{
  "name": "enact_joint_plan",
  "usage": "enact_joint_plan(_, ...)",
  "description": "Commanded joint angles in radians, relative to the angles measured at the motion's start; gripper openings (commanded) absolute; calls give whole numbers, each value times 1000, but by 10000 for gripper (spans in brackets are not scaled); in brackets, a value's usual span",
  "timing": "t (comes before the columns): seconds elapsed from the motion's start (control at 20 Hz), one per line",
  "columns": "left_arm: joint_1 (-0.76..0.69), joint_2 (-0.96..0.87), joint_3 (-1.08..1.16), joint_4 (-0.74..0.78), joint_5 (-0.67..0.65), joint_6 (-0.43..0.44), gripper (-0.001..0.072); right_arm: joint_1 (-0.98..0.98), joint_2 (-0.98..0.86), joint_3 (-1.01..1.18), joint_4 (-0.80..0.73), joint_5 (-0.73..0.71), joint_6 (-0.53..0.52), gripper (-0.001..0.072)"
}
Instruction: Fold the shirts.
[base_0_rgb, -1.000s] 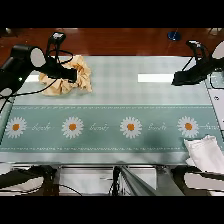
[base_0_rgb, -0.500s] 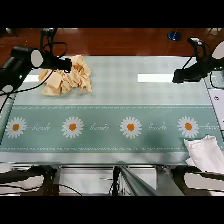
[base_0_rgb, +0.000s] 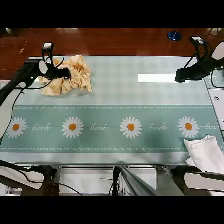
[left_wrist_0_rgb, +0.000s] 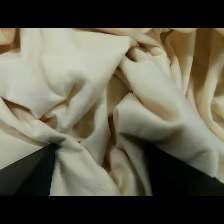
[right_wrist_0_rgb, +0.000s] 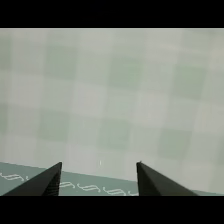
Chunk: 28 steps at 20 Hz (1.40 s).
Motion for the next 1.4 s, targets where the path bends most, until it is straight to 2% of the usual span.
enact_joint_plan(0.0, 6, -83, 1, -119, 58, -3, 665, 0, -1, 0, -2, -5, -2, 544)
enact_joint_plan(0.05, 7, -95, 1, -126, 33, -2, 330, 0, -1, 0, -2, -5, -2, 543)
enact_joint_plan(0.1, 10, -97, 2, -141, -6, -1, 34, 0, -1, 0, -2, -5, -2, 543)
enact_joint_plan(0.3, 11, -16, 73, -143, -86, -20, 33, 0, 0, 0, -5, -3, -2, 543)
enact_joint_plan(0.5, -20, 213, 201, -219, -120, -12, 33, -1, 0, 0, -26, 24, -2, 542)
enact_joint_plan(0.7, -125, 475, 226, -226, -142, 11, 34, -1, 0, 0, -76, 98, -1, 543)
enact_joint_plan(0.85, -243, 592, 226, -226, -200, 11, 34, -1, 0, 0, -132, 178, -1, 543)
enact_joint_plan(1.05, -420, 595, 224, -226, -311, 10, 34, -3, 0, 0, -151, 221, 26, 542)
enact_joint_plan(1.35, -660, 429, 158, -225, -316, 10, 34, -3, 0, 0, -151, 235, 34, 543)
